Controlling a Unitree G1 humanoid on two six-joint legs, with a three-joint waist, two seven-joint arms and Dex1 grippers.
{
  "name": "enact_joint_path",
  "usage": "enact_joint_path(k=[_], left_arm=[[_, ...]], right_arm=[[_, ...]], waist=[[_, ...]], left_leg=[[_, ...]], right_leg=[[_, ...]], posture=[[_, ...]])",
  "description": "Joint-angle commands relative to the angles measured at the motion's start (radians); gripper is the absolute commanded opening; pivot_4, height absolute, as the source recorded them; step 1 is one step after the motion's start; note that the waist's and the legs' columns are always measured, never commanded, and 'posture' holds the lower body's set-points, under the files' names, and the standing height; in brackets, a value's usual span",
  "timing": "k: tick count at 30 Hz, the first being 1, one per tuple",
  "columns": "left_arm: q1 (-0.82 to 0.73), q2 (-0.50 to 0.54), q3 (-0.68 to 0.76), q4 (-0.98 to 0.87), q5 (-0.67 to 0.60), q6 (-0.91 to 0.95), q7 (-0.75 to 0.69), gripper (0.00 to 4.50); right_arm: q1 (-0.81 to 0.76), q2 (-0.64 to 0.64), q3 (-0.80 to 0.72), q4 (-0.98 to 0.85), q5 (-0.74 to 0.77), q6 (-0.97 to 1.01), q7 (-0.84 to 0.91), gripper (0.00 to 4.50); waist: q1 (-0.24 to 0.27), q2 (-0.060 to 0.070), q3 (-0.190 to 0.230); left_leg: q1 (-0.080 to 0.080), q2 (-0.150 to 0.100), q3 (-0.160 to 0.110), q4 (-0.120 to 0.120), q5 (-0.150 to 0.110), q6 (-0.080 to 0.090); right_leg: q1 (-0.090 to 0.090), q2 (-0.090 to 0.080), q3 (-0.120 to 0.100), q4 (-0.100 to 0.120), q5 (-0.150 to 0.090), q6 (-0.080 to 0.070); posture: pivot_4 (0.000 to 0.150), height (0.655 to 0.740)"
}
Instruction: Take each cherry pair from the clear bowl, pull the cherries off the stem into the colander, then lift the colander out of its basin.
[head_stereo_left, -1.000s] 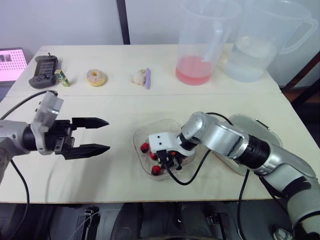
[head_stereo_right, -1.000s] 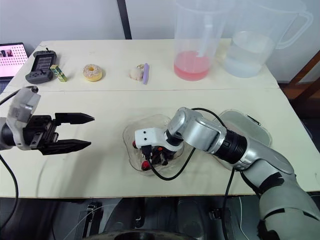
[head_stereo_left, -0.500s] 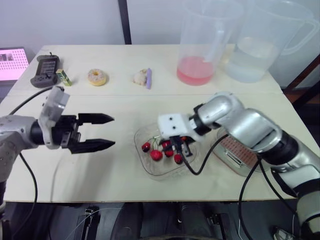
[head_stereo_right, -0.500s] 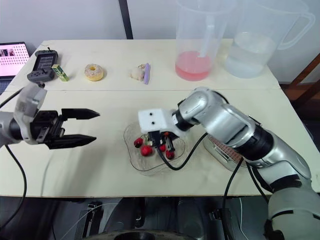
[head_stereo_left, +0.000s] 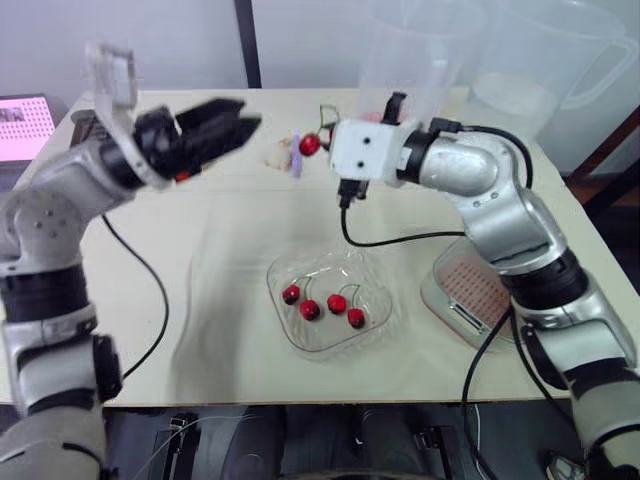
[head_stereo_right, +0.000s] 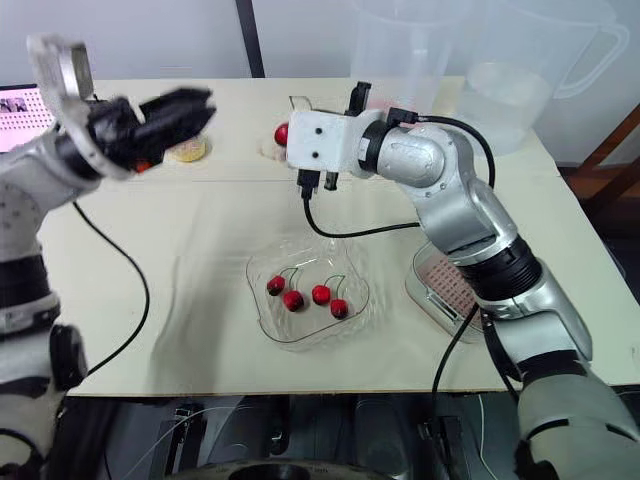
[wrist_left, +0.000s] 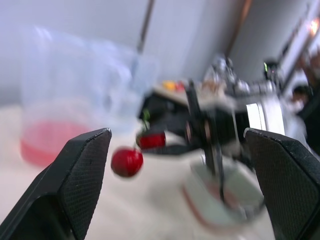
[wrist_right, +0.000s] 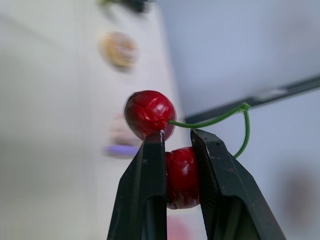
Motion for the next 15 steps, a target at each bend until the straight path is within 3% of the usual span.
enact_joint_path(k=[1, 8, 15], left_arm=[[-0.063, -0.013, 0.004, 0.014, 0.011, -0.001, 0.037, 4.5], [-0.145, -0.052, -0.07, 0.031, 0.061, 0.007, 0.048, 4.5], [-0.149, -0.06, -0.146, -0.014, 0.138, -0.052, -0.028, 4.5]], right_arm=[[-0.002, 0.03, -0.025, -0.022, -0.112, -0.079, -0.119, 0.42], [0.043, 0.059, 0.021, -0.059, -0.266, -0.163, -0.155, 0.42], [0.068, 0.099, 0.006, -0.084, -0.28, -0.174, -0.109, 0.42]], waist=[[-0.002, 0.0, 0.0], [-0.001, 0.0, 0.0], [-0.004, 0.0, 0.0]], left_leg=[[0.0, 0.0, 0.0, 0.0, 0.0, 0.0], [0.0, 0.0, -0.001, 0.0, 0.0, 0.0], [0.0, 0.0, -0.001, 0.0, 0.0, -0.001]], right_leg=[[0.0, 0.0, 0.0, 0.0, 0.0, 0.0], [0.0, 0.0, 0.0, 0.001, 0.0, 0.0], [0.0, 0.0, 0.0, 0.001, 0.0, 0.0]], posture=[[0.15, 0.74], [0.15, 0.74], [0.15, 0.74]])
